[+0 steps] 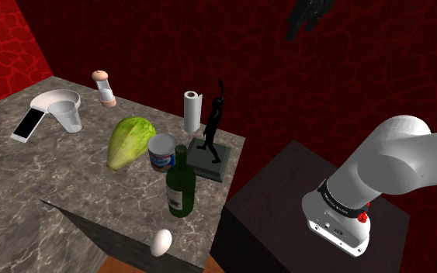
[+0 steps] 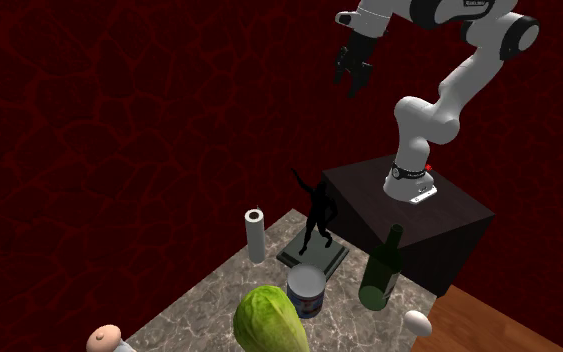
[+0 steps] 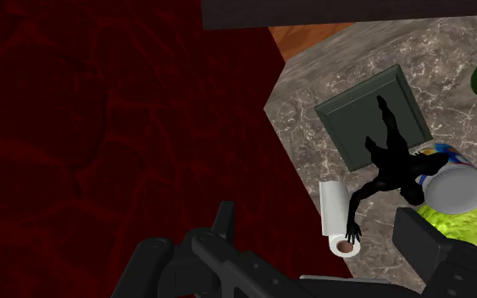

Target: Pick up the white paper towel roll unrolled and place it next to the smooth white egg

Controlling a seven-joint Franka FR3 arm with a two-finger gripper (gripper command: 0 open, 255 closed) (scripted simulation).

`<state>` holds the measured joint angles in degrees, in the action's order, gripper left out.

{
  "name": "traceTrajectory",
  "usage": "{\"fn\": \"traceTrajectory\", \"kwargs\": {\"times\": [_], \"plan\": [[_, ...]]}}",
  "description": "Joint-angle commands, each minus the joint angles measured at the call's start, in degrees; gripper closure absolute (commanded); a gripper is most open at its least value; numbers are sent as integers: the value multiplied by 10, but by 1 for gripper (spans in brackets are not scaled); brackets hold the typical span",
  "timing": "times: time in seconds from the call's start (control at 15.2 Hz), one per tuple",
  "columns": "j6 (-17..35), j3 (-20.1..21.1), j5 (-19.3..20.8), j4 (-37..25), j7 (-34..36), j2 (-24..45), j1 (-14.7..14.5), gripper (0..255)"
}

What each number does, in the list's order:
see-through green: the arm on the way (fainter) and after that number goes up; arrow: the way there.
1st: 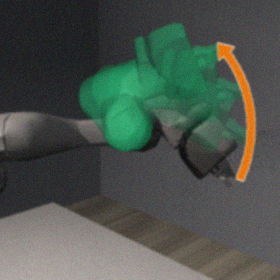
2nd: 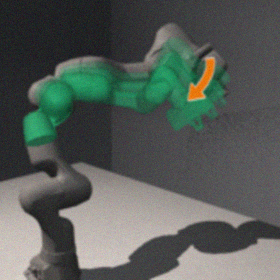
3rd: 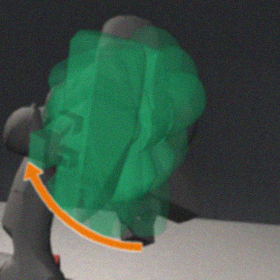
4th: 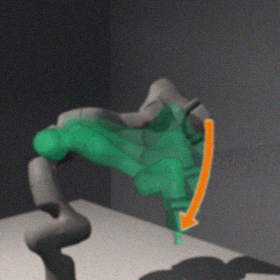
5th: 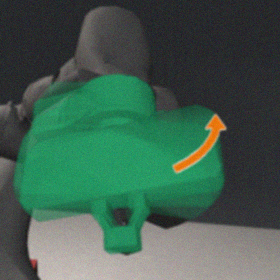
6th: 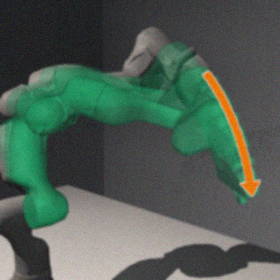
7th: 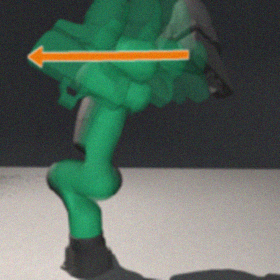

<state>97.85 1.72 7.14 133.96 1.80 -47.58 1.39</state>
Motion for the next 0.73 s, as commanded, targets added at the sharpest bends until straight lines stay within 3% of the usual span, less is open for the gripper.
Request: {"fn": "traceTrajectory", "kwargs": {"times": [0.0,0.66], "plan": [[0,0,0,0,0,0,0,0],[153,7,-8,-3,18,181,-7,0]]}}
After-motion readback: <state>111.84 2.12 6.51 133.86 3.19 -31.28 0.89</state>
